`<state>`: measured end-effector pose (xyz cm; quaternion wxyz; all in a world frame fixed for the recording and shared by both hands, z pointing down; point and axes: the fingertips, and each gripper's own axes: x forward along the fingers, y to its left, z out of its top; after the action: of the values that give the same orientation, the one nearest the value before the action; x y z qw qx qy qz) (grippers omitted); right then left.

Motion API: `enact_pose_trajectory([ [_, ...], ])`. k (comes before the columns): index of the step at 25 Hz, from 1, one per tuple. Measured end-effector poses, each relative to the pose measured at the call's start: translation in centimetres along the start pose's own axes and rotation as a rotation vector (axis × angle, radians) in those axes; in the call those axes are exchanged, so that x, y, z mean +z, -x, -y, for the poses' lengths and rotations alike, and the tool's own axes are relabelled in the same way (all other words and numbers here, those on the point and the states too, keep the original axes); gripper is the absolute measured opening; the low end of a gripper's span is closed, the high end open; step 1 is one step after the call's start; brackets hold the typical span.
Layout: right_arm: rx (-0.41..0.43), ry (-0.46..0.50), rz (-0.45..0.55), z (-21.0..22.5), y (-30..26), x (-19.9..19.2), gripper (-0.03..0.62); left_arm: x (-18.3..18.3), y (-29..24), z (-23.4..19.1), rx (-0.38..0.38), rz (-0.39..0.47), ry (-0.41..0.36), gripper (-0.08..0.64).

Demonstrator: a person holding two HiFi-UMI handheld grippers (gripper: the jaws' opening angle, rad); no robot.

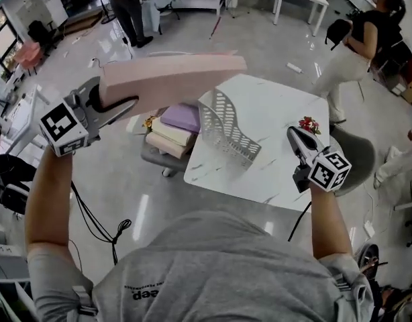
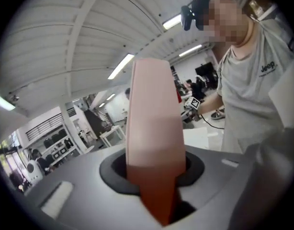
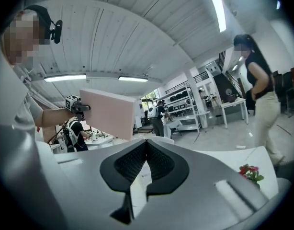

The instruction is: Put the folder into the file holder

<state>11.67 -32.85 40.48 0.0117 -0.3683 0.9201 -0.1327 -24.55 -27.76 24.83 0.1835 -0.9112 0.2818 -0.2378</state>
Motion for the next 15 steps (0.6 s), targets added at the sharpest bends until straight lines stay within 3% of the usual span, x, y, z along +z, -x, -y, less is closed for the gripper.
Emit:
enact_pose_trajectory([
  [4, -0.071, -0.029, 0.01, 2.9, 2.9, -0.6, 0.005, 2.8, -5.2, 0.6, -0.152, -0.104, -0.143, 0.186],
  [10, -0.118, -0.045, 0.018, 5.3, 5.2, -1.2, 0.005, 7.0, -8.8, 0.7, -0.324, -0.163, -0.411, 0.186],
  [15, -0.145, -0.063, 0.019, 7.1, 6.5, -1.9, 0.005, 9.1, -11.0, 1.4, -0.426, -0.169, -0.473, 0.186],
])
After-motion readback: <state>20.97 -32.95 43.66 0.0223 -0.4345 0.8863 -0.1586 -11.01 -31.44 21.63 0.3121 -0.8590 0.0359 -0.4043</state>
